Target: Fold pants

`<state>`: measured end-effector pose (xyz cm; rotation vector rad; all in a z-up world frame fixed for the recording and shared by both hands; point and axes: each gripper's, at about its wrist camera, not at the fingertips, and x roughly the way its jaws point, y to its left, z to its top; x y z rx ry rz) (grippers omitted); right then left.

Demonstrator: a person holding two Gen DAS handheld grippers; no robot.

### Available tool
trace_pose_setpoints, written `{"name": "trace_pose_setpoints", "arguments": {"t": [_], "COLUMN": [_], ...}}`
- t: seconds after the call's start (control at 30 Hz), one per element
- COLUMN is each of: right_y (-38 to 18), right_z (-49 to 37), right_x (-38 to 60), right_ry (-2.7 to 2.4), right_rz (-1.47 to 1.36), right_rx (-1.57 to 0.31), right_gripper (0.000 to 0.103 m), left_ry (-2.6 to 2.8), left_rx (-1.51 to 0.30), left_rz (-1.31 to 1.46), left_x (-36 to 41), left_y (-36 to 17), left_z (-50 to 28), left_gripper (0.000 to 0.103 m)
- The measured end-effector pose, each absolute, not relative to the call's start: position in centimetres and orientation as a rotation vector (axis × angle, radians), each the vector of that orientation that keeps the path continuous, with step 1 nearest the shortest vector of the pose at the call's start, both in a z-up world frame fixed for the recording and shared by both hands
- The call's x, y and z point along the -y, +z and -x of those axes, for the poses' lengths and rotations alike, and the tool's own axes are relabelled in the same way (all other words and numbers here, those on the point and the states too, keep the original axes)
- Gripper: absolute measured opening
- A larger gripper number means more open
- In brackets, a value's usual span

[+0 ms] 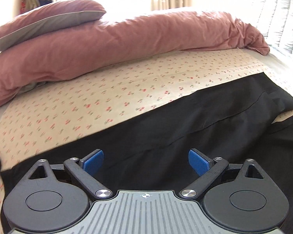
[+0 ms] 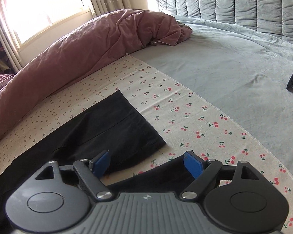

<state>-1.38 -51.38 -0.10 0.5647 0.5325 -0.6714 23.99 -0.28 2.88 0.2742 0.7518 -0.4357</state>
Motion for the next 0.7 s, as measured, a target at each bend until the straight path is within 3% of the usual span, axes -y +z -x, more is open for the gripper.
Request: {"name": "trace_pose_setpoints", "arguments": {"t": [0.23, 0.37, 0.53, 0.57, 0.63, 0.67, 0.7], "right_y": [-2.3, -3.2, -3.8, -3.9, -4.0, -4.0, -4.0], "right_z": [-0.8, -1.6, -2.0, -2.0, -1.9, -2.0, -2.0], "right_x": [52.7, 53.2, 53.1, 53.1, 53.0, 52.9, 52.8], "right_ry": [-0.621, -0.602, -0.601, -0.597, -0.577, -0.559, -0.544], "right_rz": [-0.563, -0.554, -0.506, -0.498, -0.496, -0.504, -0.514], "right_rx": [-0.559, -0.574, -0.580, -0.580, -0.580, -0.581, -0.585], "right_gripper": [0.079, 0.067, 0.053, 0.050, 0.027, 0.018, 0.003], "left_ry": [-0.545, -0.598, -0.718, -0.727, -0.732, -0.746, -0.742], "left_rx": [-0.758, -0.777, -0.858, -0.871, -0.867, -0.879, -0.887], "left_rz": [-0.346, -0.308, -0.228, -0.216, -0.212, -0.195, -0.177], "left_x": [7.1, 9.0, 11.1, 11.5, 12.3, 12.6, 12.8], "left_y": [-0.6, -2.3, -3.8, -4.0, -4.1, -4.0, -3.9], "left_z": [-33.0, -36.6, -38.8, -39.0, -39.0, -39.0, -39.0], "left_gripper": [0.095, 0.091, 0.065, 0.056, 0.031, 0.011, 0.001]}}
